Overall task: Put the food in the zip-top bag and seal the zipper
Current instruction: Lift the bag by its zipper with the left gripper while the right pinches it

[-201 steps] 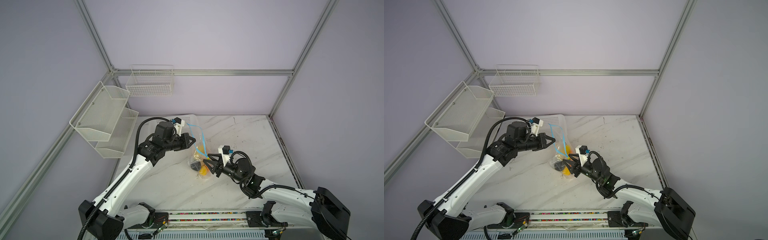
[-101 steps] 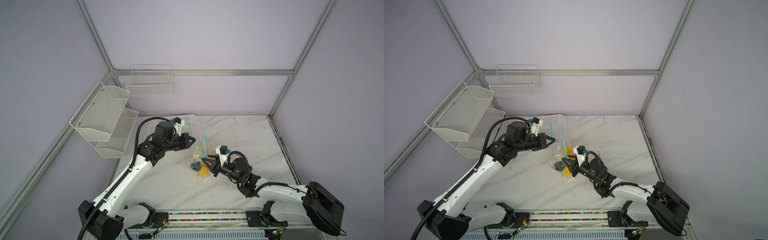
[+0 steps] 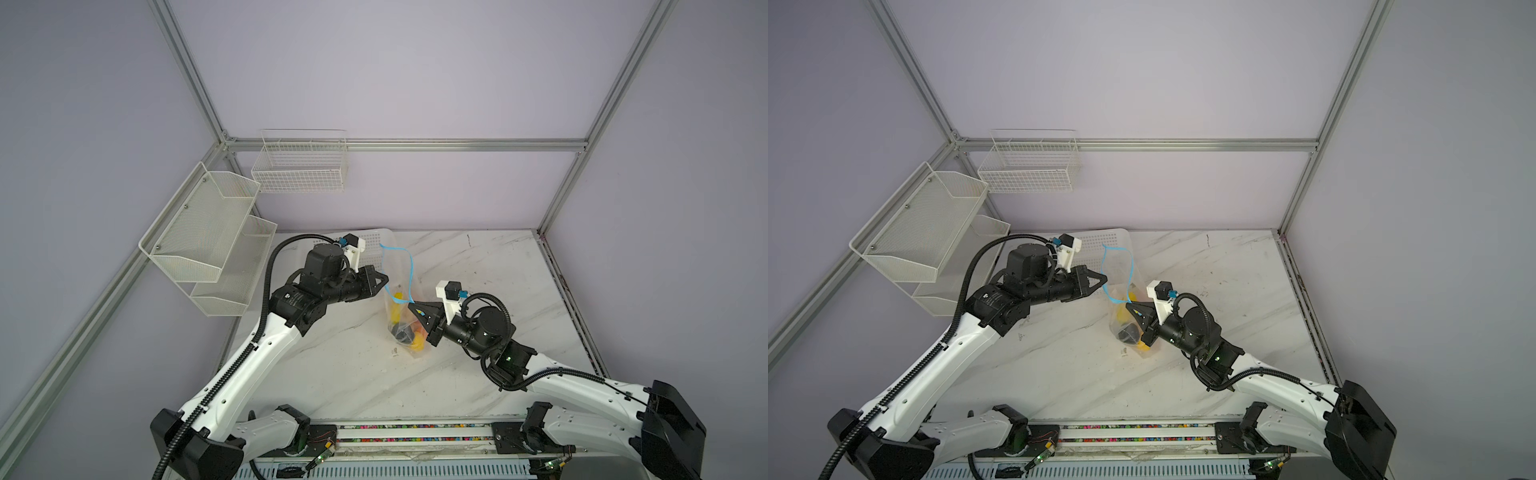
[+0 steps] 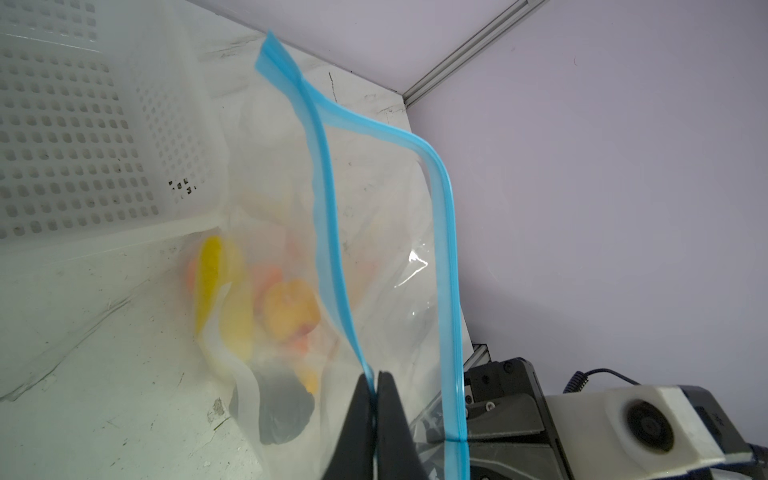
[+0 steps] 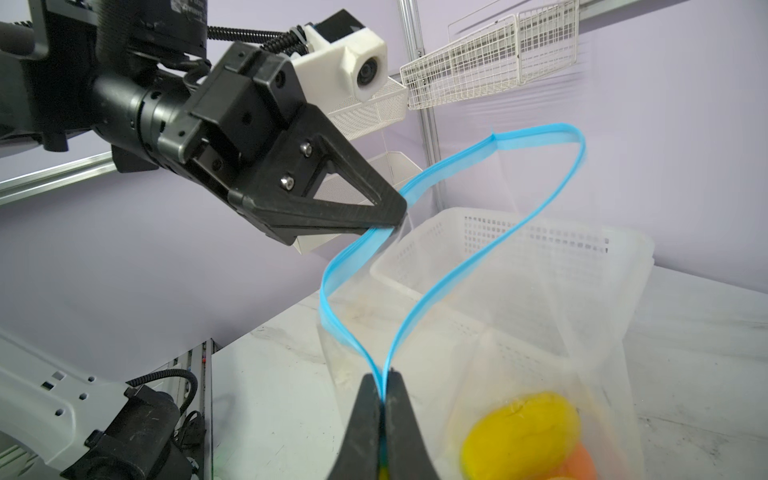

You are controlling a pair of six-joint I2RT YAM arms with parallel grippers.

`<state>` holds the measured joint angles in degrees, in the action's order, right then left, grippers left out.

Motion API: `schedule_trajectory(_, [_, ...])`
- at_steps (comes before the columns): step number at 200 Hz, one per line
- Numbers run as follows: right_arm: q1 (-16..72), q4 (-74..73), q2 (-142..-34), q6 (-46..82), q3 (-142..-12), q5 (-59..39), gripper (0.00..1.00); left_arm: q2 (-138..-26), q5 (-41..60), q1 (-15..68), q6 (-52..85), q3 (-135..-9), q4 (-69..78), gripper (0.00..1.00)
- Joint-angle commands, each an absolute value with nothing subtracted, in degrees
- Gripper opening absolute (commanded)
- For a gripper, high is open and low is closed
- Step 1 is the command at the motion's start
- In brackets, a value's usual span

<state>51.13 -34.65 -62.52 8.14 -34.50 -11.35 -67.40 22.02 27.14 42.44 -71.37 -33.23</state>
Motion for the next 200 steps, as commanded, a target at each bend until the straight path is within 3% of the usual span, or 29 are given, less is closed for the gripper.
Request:
schedule_trajectory(1, [51.3, -27.5, -61.4, 3.9, -38.1, -12.1, 0.04, -65.4, 21.6, 27.1, 41.6, -72.0, -32.7, 0.00])
schedule_trajectory(15, [51.4, -23.2, -61.3, 1.4, -40.9, -13.4, 0.04, -64.8, 21.2, 27.2, 41.0, -72.5, -33.6, 0.08])
schedule_trajectory(45, [51.4, -14.2, -62.0, -3.2, -48.1, -16.5, 0.03, -62.1, 17.0, 27.0, 36.6, -75.7, -38.9, 0.45])
schedule_trajectory(68, [51.3, -5.3, -64.6, -9.1, -55.6, -19.5, 0.02, -59.9, 13.9, 26.3, 32.7, -79.3, -42.8, 0.64])
schedule_trajectory(133, [51.3, 8.0, -76.1, -21.7, -73.6, -26.4, 0.00, -58.5, 12.7, 21.6, 24.8, -89.1, -50.3, 0.77])
schedule_trajectory(200, [48.9, 13.2, -80.9, -32.3, -76.0, -31.4, 0.00, -56.4, 11.4, 18.3, 16.5, -86.0, -46.7, 0.96])
